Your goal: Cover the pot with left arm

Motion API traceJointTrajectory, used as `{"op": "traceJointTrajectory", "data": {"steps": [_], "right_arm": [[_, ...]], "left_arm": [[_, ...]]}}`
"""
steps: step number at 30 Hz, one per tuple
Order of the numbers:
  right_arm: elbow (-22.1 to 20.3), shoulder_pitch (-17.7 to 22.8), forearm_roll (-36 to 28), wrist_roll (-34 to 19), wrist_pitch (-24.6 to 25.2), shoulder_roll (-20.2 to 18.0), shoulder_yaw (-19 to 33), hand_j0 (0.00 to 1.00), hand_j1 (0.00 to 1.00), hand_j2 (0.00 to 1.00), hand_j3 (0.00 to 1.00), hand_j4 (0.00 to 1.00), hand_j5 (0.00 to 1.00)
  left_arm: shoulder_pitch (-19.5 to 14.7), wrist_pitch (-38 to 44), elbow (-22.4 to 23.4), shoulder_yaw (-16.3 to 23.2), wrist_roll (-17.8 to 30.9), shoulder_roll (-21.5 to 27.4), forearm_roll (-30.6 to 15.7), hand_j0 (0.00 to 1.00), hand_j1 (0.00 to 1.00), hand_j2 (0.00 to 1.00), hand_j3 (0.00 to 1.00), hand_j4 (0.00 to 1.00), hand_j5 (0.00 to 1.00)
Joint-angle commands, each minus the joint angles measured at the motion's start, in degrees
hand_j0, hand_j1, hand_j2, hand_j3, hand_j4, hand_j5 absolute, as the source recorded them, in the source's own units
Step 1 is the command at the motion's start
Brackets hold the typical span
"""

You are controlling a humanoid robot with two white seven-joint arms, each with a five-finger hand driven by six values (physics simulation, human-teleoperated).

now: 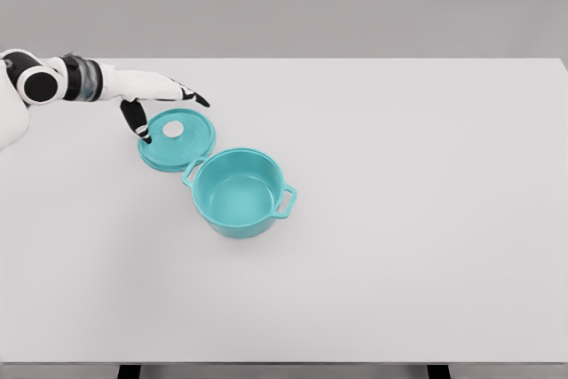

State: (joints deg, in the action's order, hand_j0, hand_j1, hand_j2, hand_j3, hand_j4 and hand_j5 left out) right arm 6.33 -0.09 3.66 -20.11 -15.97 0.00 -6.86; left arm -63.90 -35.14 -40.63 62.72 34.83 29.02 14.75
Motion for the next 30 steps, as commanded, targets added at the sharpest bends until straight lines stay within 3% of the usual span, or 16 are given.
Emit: {"op": "traceJointTrajectory", "data": {"steps": [1, 8, 20, 23, 30], "right_arm": [[0.00, 0.09, 0.03, -0.01, -0.02, 0.00, 0.01, 1.00, 1.00, 1.00, 1.00, 1.00, 1.00], [0.00, 0.09, 0.03, -0.01, -0.02, 0.00, 0.01, 1.00, 1.00, 1.00, 1.00, 1.00, 1.00], [0.00, 0.09, 0.03, -0.01, -0.02, 0.00, 0.01, 1.00, 1.00, 1.00, 1.00, 1.00, 1.00], [0.00, 0.09, 0.03, -0.10, -0.02, 0.00, 0.01, 1.00, 1.00, 1.00, 1.00, 1.00, 1.00], [0.00, 0.09, 0.03, -0.01, -0.02, 0.00, 0.01, 1.00, 1.00, 1.00, 1.00, 1.00, 1.00]], "left_arm": [[0.00, 0.14, 0.11, -0.32, -0.02, -0.28, 0.28, 1.00, 1.00, 1.00, 1.00, 1.00, 1.00], [0.09, 0.14, 0.11, -0.32, -0.02, -1.42, 0.19, 1.00, 1.00, 1.00, 1.00, 1.00, 1.00], [0.35, 0.14, 0.20, -0.14, -0.02, -0.98, 0.28, 0.92, 0.92, 0.92, 0.92, 0.92, 0.92], [0.44, 0.14, 2.31, 0.03, -0.02, -1.25, 0.37, 0.92, 0.92, 0.92, 0.92, 0.92, 0.92], [0.62, 0.14, 2.49, 0.03, 0.06, -1.33, 0.28, 0.80, 0.80, 0.80, 0.80, 0.80, 0.80]]}}
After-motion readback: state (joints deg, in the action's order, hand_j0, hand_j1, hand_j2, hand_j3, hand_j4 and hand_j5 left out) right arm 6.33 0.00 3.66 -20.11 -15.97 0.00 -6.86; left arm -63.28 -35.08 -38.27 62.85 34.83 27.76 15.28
